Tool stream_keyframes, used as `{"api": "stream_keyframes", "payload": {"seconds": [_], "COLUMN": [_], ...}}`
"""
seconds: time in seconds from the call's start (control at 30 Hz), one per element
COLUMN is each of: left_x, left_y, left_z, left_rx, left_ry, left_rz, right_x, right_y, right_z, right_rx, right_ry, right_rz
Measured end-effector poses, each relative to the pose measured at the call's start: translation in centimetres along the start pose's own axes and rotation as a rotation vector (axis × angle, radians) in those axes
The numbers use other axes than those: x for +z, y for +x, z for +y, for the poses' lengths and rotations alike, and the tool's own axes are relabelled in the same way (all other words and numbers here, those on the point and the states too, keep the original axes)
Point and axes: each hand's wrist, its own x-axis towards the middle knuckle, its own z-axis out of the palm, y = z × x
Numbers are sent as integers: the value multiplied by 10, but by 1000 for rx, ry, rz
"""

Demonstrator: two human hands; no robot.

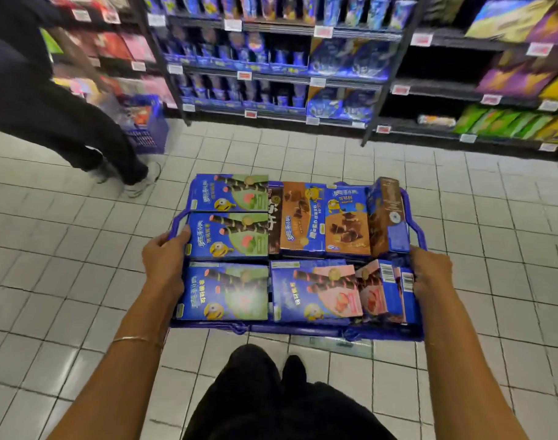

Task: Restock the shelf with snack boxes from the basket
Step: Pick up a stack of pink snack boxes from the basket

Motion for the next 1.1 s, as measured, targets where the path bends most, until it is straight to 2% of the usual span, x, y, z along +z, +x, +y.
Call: {"api": "stream_keyframes", "payload": {"seconds": [0.43, 0.67, 0.93, 1.1], "left_x": [159, 261, 400, 481], "left_y": [296, 415, 584, 694], "left_z": [151, 234, 226, 189], "left_rx": [-82, -79, -102, -93], "left_ry": [-38, -39, -13, 55], "left_rz": [-63, -1, 39, 43], "right_x": [257, 371, 513, 592], "right_y": [129, 214, 380, 488], "right_z": [-193, -294, -345, -335], "right_rx": [-25, -9, 34, 52], "right_ry": [41, 92, 74, 71], "right_rz": [59, 77, 74, 134]}}
